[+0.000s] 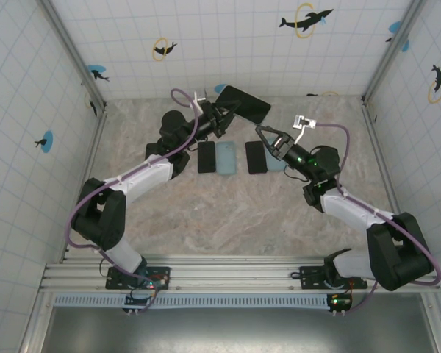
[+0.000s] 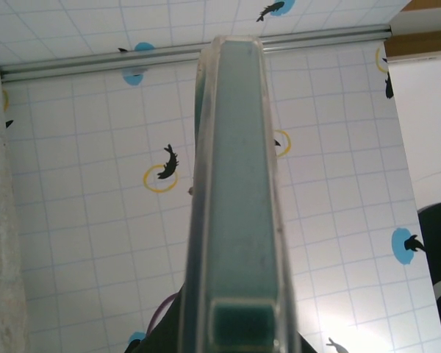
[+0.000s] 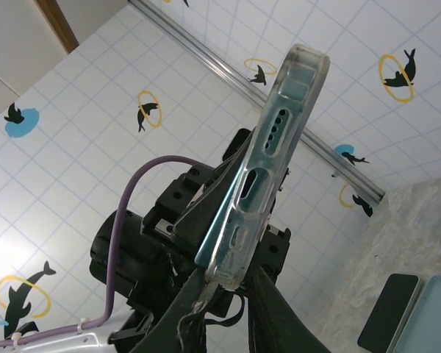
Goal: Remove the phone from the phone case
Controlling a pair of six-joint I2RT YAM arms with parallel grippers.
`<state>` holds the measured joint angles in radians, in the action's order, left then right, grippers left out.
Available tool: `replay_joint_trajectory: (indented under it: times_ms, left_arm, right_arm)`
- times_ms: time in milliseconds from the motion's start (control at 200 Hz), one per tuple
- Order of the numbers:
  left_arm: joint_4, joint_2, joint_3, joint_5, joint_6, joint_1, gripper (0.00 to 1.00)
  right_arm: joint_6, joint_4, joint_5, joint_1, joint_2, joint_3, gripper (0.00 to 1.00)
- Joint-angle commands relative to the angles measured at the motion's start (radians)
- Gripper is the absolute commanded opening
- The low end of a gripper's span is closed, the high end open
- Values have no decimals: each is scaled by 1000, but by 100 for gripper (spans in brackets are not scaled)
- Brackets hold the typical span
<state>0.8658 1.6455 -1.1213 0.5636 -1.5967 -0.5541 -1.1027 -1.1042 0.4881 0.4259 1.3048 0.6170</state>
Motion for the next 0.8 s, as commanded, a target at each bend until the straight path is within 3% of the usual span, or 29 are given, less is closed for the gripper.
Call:
replay_joint_trajectory:
  times_ms: [0, 796]
  left_arm:
    - [198, -45, -69, 93, -51, -20, 0]
    - [161, -44, -98, 135, 28, -23, 0]
  right_arm:
    - [-3, 222, -76, -33, 45, 8, 18]
    - [-50, 377, -36, -45, 86, 62, 19]
